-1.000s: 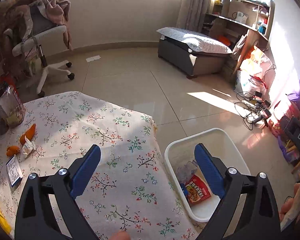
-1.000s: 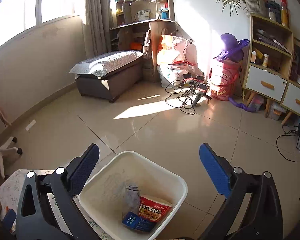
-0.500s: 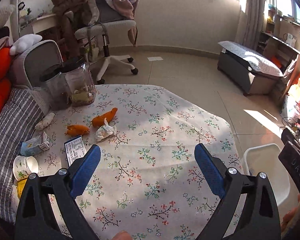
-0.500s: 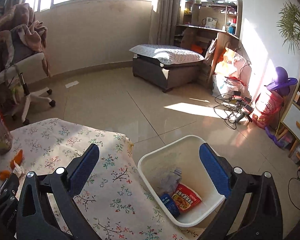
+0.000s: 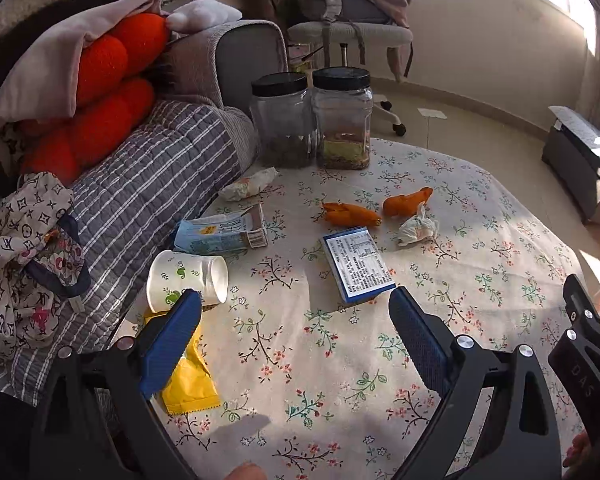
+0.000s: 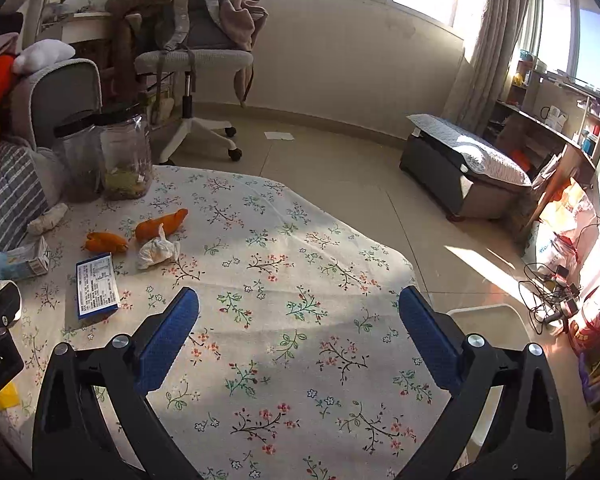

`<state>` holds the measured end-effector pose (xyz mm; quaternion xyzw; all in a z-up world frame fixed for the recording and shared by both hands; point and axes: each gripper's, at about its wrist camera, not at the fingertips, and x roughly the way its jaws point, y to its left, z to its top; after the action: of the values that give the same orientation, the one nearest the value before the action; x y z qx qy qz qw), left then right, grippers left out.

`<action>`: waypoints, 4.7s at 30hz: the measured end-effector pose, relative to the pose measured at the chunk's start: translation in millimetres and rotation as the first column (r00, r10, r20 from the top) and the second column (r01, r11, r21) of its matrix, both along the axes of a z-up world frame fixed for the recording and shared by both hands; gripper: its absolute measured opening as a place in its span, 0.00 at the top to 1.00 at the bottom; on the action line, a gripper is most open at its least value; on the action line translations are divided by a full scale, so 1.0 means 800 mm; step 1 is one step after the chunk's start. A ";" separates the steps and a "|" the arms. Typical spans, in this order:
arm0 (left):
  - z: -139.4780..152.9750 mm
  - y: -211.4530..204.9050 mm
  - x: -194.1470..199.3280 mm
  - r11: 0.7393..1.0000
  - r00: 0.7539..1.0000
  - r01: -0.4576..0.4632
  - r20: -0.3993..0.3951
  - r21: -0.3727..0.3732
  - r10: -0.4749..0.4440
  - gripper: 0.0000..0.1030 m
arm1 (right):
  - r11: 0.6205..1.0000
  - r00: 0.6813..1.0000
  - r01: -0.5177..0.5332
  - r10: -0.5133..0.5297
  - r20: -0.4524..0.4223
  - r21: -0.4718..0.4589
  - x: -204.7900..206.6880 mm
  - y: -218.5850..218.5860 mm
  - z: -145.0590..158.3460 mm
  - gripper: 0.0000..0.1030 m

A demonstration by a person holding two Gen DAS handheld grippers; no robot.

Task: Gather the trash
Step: 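Return both grippers to the table and reach the left gripper toward the yellow packet, then grasp the yellow snack packet with the left gripper while the right gripper grasps the small blue-white box, then lift the yellow packet and small box and carry them toward the bin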

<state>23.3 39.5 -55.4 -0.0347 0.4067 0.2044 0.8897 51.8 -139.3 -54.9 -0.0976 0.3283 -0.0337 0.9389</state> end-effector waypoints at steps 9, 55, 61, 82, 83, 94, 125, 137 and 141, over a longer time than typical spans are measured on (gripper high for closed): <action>-0.079 0.124 -0.020 0.967 0.950 -0.254 -0.189 -0.010 0.248 0.11 | 0.986 0.985 -0.164 0.161 -0.066 -0.039 -0.006 0.058 -0.025 0.07; 0.045 0.173 0.014 0.942 0.983 0.161 0.136 -0.296 -0.125 0.63 | 0.900 0.761 -0.395 0.433 -0.483 0.185 0.157 0.229 -0.139 0.19; 0.031 0.175 0.023 0.944 0.988 0.143 0.106 -0.299 -0.116 0.63 | 0.898 0.773 -0.334 0.435 -0.462 0.287 0.163 0.217 -0.131 0.49; 0.004 0.146 0.034 0.948 0.992 0.113 0.095 -0.299 -0.088 0.63 | 0.933 0.926 -0.293 0.331 -0.180 0.207 0.080 0.124 -0.012 0.49; 0.003 0.142 0.034 0.948 0.991 0.117 0.097 -0.296 -0.092 0.63 | 0.937 0.931 -0.290 0.324 -0.169 0.197 0.077 0.118 -0.008 0.49; -0.003 0.092 0.039 0.956 0.985 0.156 0.112 -0.248 -0.132 0.63 | 0.964 0.975 -0.143 0.177 -0.137 0.224 0.063 0.038 -0.013 0.49; 0.015 -0.138 0.079 0.856 0.886 0.463 0.139 -0.231 -0.442 0.62 | 0.898 0.950 0.313 -0.291 -0.116 0.310 0.026 -0.212 0.013 0.49; 0.033 -0.251 0.096 0.773 0.804 0.595 0.160 -0.220 -0.573 0.62 | 0.733 0.780 0.624 -0.606 -0.158 0.270 0.006 -0.338 0.007 0.49; 0.036 -0.297 0.104 0.728 0.766 0.642 0.167 -0.239 -0.621 0.62 | 0.693 0.720 0.693 -0.676 -0.155 0.198 -0.004 -0.371 -0.002 0.43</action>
<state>106.1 -197.8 -26.7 -0.0286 0.3853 -0.1718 0.9062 48.6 -436.2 -56.3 0.1454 0.3751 -0.3371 0.8512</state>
